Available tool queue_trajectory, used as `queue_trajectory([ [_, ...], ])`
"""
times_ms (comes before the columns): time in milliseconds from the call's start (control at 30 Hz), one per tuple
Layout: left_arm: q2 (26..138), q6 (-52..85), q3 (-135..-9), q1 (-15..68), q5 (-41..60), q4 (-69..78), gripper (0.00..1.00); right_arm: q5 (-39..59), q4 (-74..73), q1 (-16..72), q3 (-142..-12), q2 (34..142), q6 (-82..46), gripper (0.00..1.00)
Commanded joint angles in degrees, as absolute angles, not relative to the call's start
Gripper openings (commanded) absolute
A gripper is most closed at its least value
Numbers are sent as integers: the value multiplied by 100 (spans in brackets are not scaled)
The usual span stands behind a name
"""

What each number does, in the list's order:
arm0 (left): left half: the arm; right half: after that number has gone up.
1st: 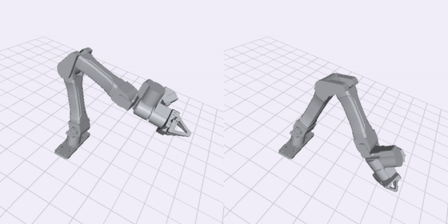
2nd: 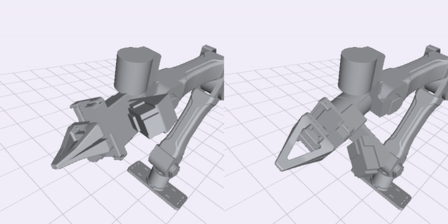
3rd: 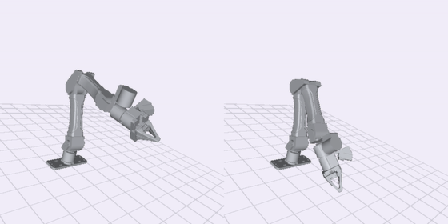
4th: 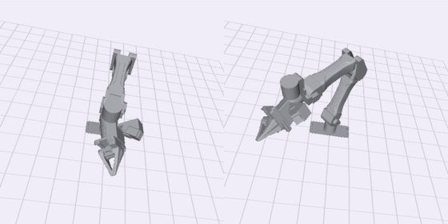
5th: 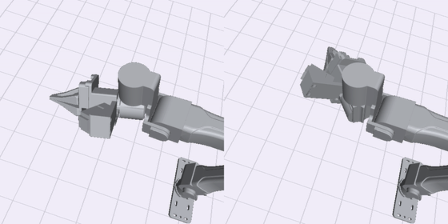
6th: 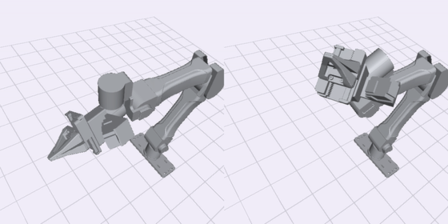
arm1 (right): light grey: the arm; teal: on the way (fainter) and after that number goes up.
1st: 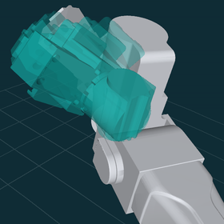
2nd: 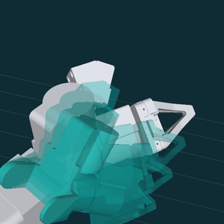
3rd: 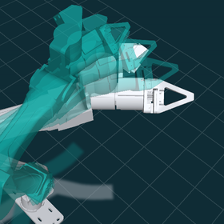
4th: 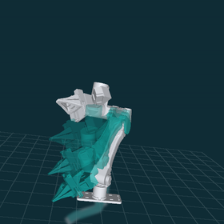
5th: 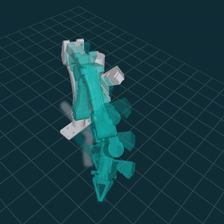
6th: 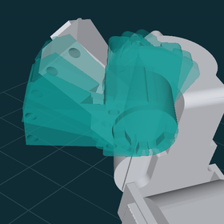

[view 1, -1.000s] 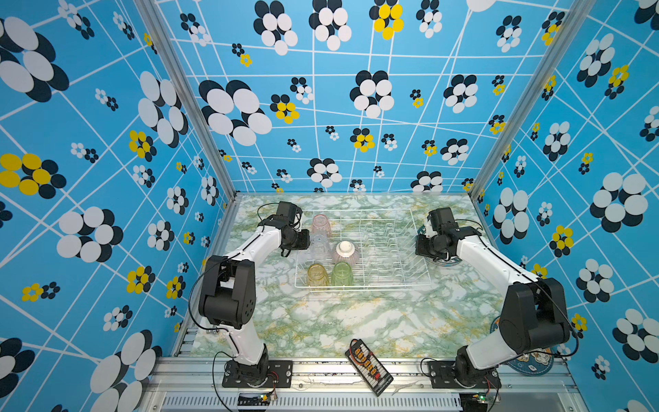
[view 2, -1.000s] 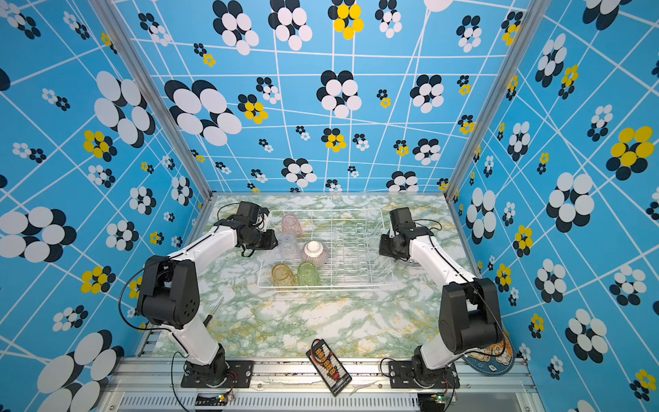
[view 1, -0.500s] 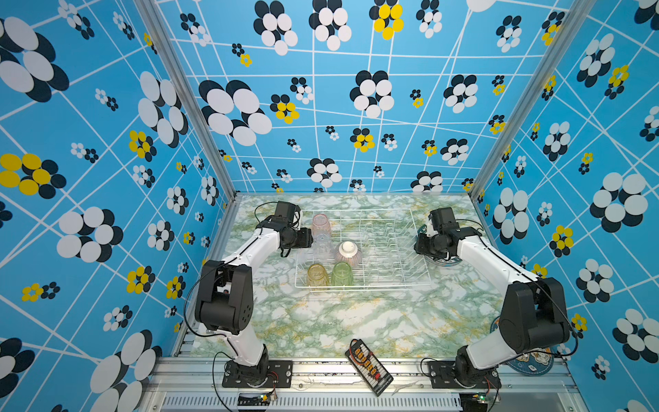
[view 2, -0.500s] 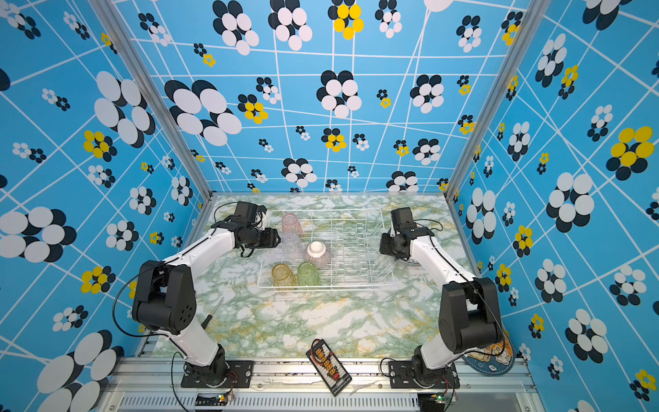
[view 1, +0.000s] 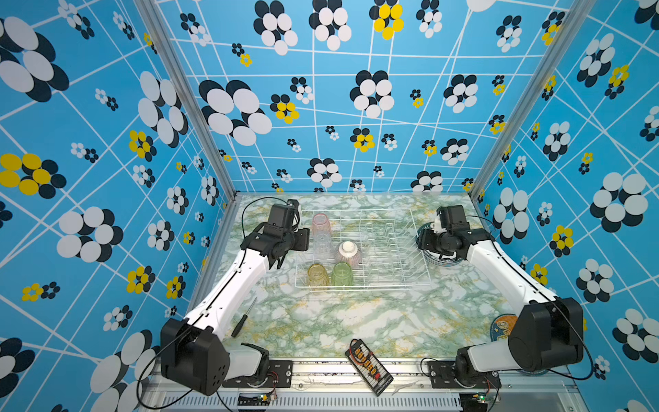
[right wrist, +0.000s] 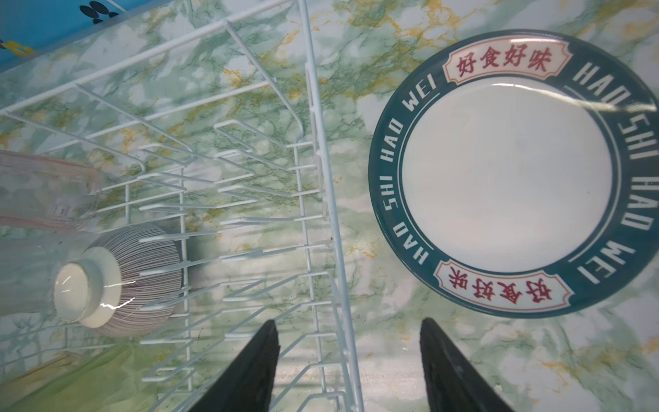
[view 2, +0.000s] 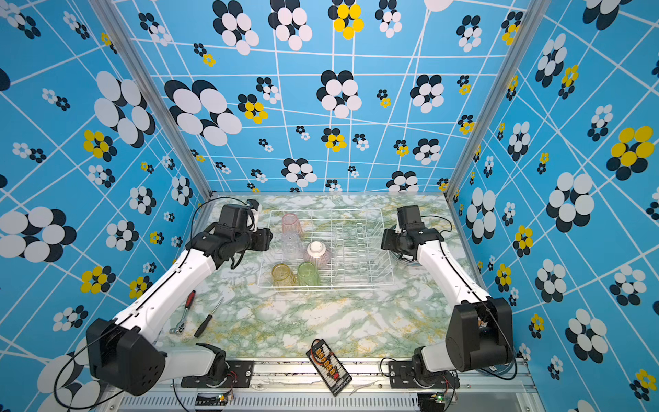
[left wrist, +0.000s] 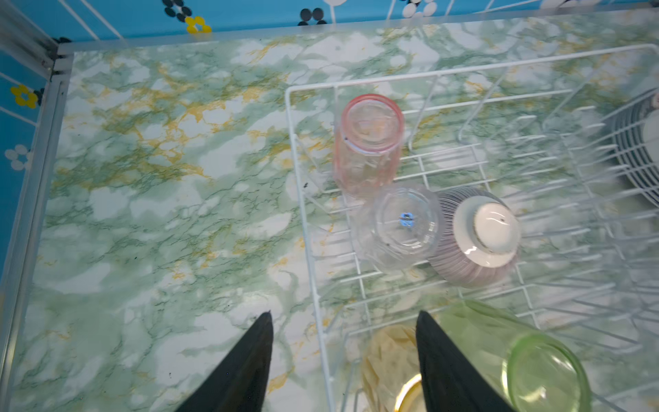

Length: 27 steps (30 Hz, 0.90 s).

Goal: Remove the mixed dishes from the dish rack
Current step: 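Close the left gripper on the green glass while the right gripper rises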

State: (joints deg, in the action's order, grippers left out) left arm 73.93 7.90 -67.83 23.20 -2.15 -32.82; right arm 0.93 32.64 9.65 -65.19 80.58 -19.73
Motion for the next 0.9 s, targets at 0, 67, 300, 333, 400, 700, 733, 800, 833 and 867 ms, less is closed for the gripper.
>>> queue_trajectory([
  [0, 7305, 618, -7010, 3073, -406, -4038, 69, 364, 3525, 939, -6424, 7561, -1985, 73],
  [67, 7377, 713, -7080, 3393, -353, -4157, 71, 530, 3587, 957, -6335, 7327, -2029, 77],
  [300, 8146, 990, -7300, 3978, -84, -4347, 86, 595, 3811, 1090, -6053, 6572, -2101, 84],
  [333, 8271, 1016, -7350, 4010, -20, -4386, 86, 597, 3808, 1090, -6019, 6506, -2105, 85],
  [400, 8552, 1073, -7491, 4115, 60, -4487, 86, 620, 3808, 1090, -5970, 6405, -2117, 86],
  [700, 9285, 1244, -7922, 4312, -45, -4867, 83, 708, 3658, 1090, -5792, 6356, -2101, 87],
  [733, 9327, 1263, -7943, 4313, -65, -4894, 83, 709, 3645, 1090, -5783, 6355, -2096, 88],
  [800, 9461, 1282, -8042, 4309, -78, -5033, 83, 704, 3611, 1090, -5744, 6363, -2075, 88],
  [833, 9535, 1296, -8094, 4315, -97, -5112, 83, 695, 3599, 1088, -5740, 6372, -2070, 88],
  [867, 9623, 1301, -8142, 4314, -98, -5185, 83, 699, 3595, 1090, -5727, 6376, -2066, 89],
])
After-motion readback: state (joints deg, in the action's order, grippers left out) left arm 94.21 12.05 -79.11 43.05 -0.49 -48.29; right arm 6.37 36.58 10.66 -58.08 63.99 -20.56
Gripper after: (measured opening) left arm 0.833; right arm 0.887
